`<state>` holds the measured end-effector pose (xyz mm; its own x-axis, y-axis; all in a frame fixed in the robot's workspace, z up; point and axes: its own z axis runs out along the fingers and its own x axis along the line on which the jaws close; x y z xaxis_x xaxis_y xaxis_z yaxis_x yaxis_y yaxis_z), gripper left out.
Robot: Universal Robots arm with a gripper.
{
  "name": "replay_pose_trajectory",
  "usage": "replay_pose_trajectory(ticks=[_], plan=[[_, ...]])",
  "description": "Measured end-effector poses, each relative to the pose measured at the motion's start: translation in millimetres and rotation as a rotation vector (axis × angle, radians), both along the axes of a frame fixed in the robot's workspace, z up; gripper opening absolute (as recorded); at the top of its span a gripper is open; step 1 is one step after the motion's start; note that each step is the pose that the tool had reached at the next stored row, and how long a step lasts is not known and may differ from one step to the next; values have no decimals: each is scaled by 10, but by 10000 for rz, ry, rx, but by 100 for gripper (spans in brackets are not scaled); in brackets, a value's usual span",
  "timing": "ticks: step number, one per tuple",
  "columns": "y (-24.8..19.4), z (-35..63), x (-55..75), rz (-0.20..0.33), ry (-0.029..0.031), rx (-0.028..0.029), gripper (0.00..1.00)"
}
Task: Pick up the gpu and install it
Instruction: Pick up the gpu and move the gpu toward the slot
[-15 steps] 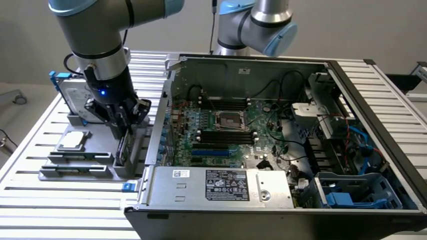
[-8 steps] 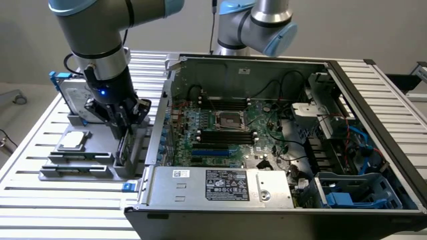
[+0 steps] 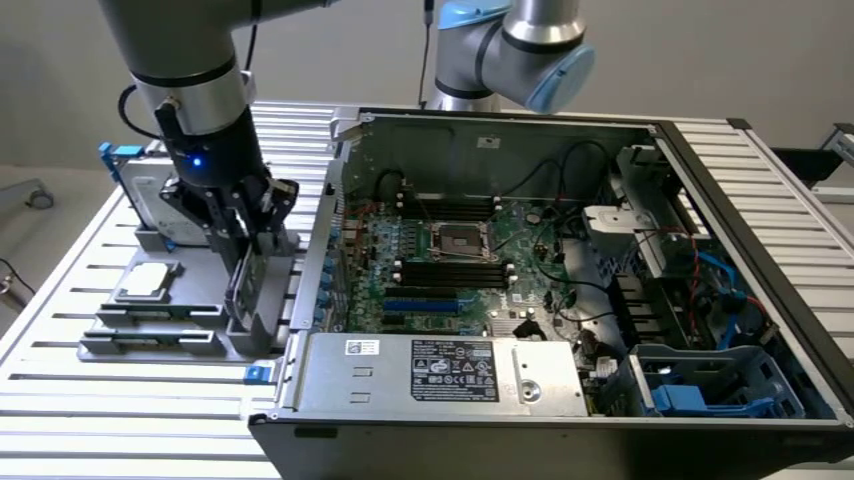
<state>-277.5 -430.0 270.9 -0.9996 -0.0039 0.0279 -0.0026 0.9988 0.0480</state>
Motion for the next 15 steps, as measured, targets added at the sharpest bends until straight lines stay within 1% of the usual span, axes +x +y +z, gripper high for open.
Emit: replay_pose_trajectory(ticks=[3,15], plan=[[3,123,0,-1,1,7,27],[10,669,5,-1,-1,11,27]])
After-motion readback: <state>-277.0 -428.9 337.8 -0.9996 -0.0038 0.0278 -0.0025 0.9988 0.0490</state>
